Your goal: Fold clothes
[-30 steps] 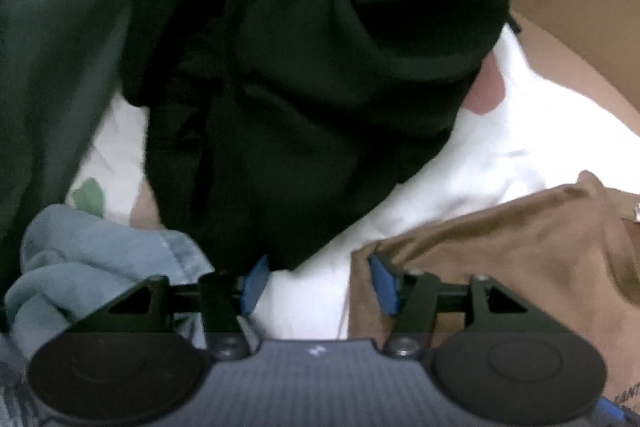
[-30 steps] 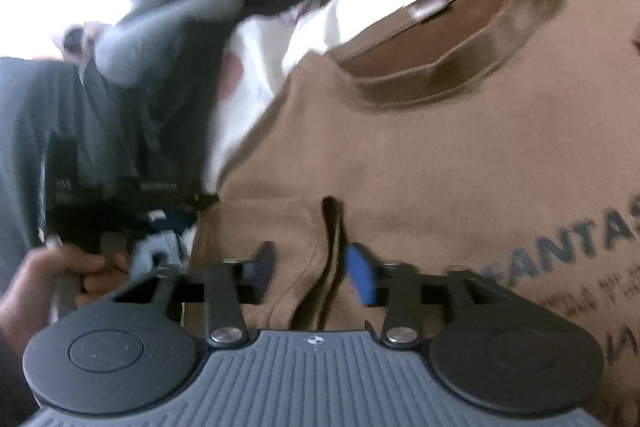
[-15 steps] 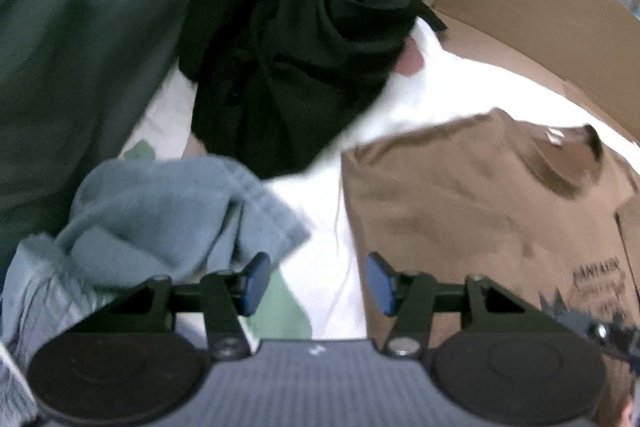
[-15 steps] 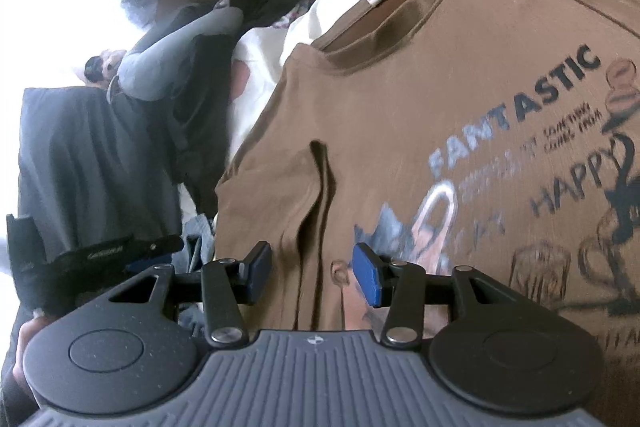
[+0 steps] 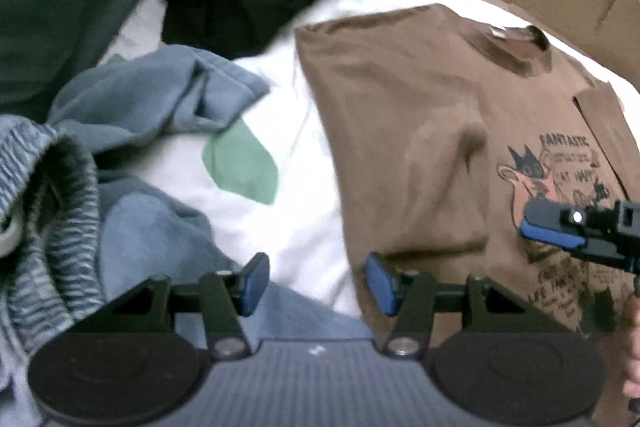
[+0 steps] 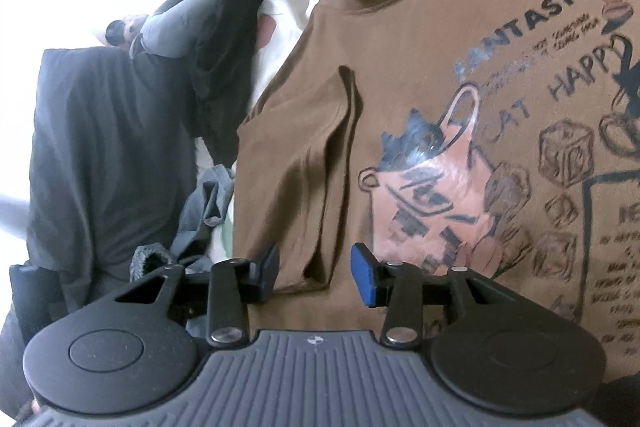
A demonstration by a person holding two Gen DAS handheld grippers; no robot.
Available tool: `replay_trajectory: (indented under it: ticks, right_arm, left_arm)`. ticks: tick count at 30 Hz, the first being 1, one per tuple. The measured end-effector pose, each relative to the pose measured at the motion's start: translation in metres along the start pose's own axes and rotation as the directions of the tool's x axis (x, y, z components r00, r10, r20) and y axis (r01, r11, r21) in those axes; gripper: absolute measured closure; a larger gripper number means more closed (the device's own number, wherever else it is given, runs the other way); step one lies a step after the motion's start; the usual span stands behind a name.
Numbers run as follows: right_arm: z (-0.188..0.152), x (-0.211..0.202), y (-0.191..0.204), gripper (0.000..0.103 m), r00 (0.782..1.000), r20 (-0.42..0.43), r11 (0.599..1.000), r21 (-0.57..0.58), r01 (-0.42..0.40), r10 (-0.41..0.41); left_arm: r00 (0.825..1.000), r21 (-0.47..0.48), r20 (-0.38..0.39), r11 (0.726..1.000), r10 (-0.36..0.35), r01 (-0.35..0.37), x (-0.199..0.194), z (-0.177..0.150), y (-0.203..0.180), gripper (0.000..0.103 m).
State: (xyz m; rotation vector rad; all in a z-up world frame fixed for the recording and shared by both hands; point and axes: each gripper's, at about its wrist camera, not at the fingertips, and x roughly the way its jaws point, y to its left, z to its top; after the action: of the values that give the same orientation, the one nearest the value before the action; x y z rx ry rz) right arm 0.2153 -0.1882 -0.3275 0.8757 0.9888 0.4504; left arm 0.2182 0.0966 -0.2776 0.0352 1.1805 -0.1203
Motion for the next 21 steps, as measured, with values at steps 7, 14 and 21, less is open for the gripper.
replay_trajectory:
  ticks: [7, 14, 21]
  right_arm:
    - [-0.004, 0.014, 0.001, 0.06, 1.0, -0.016, 0.999, 0.024, -0.026, 0.027]
    - [-0.01, 0.041, 0.006, 0.084, 0.997, -0.075, 1.0, 0.021, -0.008, 0.01]
    - [-0.022, 0.031, 0.005, 0.099, 0.999, -0.038, 1.0, 0.021, -0.02, 0.021]
  left_arm:
    - [0.999, 0.044, 0.004, 0.998, 0.052, -0.053, 0.012, -0.007, -0.013, 0.056]
    - [0.999, 0.037, 0.003, 0.999, 0.036, -0.036, 0.016, -0.013, -0.017, 0.085]
    - [0.999, 0.029, 0.008, 0.998, 0.05, -0.05, 0.014, -0.017, -0.017, 0.087]
